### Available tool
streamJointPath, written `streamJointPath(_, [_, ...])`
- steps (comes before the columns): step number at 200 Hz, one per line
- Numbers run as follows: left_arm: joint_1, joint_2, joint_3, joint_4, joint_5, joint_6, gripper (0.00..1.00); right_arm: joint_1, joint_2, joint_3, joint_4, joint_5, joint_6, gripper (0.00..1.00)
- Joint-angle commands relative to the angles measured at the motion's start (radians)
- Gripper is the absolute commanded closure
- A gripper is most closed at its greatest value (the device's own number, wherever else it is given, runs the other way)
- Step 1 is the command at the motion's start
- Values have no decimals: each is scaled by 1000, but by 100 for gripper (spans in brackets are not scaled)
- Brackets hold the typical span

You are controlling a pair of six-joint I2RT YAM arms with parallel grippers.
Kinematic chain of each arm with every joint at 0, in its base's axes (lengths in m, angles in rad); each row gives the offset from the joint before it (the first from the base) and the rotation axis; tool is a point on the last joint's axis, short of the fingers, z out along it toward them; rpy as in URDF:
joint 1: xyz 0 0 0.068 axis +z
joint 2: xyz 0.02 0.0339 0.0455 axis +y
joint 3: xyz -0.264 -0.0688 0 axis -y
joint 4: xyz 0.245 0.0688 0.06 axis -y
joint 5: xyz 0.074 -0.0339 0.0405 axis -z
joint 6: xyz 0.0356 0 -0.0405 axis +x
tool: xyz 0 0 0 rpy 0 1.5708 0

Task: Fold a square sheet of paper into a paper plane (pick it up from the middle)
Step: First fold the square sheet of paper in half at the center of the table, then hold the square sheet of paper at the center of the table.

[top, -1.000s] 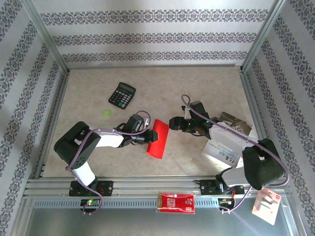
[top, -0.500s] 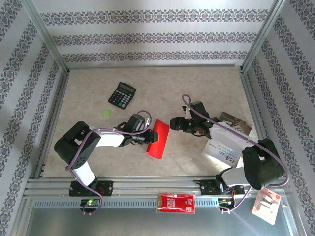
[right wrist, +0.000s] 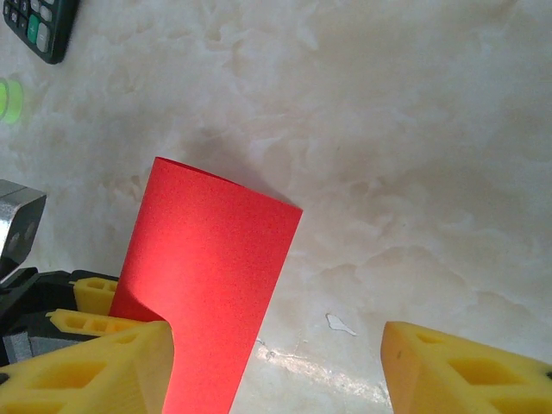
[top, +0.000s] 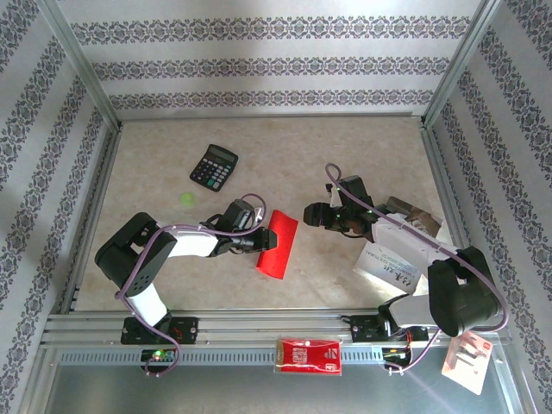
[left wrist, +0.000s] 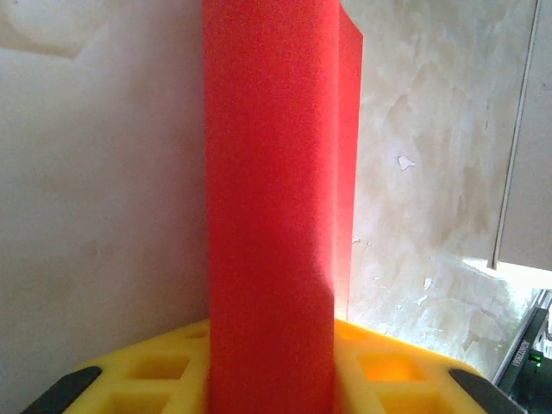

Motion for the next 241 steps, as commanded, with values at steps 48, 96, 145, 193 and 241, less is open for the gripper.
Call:
streamJointPath(48, [7,51,-14,-92,-119,36,70,69,74,19,45,1,28,56])
streamJointPath(96, [8,52,-16,-95,-121,37,70,132,169,60,79,0,45,70])
streamJointPath(145, [8,59,-14,-102,-123,37,70,177,247,93,99,-5,56,80])
streamJointPath(193, [7,54,-12,-113,-130,44,70,206,281,87,109,-1,71,89])
streamJointPath(241, [7,53,-16,-113,-131,44,70,224,324,93,128,-5,80,93])
